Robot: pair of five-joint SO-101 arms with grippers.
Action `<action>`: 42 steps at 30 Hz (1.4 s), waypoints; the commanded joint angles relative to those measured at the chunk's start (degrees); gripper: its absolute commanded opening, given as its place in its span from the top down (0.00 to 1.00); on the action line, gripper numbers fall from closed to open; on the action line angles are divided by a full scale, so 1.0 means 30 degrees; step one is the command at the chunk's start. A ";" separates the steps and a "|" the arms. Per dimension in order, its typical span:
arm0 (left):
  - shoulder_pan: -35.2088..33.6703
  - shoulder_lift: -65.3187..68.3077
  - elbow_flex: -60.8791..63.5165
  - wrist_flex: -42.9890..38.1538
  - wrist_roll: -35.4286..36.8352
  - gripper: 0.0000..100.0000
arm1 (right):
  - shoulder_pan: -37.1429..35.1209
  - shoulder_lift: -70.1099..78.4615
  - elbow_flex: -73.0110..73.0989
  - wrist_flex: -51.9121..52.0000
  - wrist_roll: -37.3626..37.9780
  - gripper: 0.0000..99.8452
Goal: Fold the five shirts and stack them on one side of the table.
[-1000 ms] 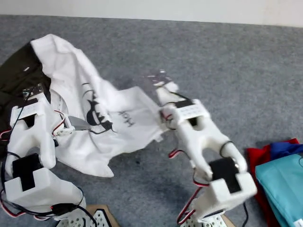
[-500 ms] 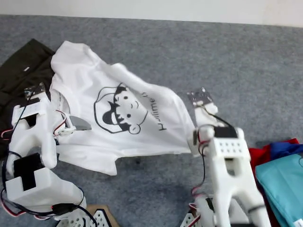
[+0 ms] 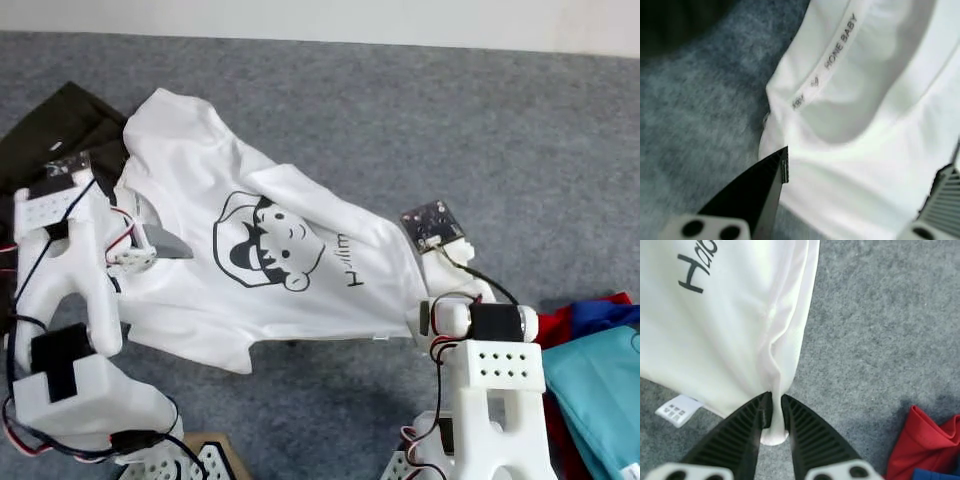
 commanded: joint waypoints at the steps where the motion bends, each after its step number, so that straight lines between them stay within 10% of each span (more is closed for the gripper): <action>1: 0.0425 -0.3326 -0.0747 0.2110 -0.0996 0.57 | 0.0278 -0.0425 -0.0044 -0.0337 0.0205 0.92; 15: -0.2095 -1.6044 1.3758 -0.2432 -0.5304 0.57 | 0.0308 -0.0571 -0.0190 -0.0454 0.0176 0.81; 30: -0.2183 -1.0799 1.4784 -0.6857 -0.5714 0.58 | 0.0220 -0.0571 -0.0220 -0.0484 -0.1260 0.81; 42: -0.0337 -0.8689 1.3993 -0.9495 -0.5714 0.99 | 0.0220 -0.0571 -0.0103 -0.0484 -0.1260 0.81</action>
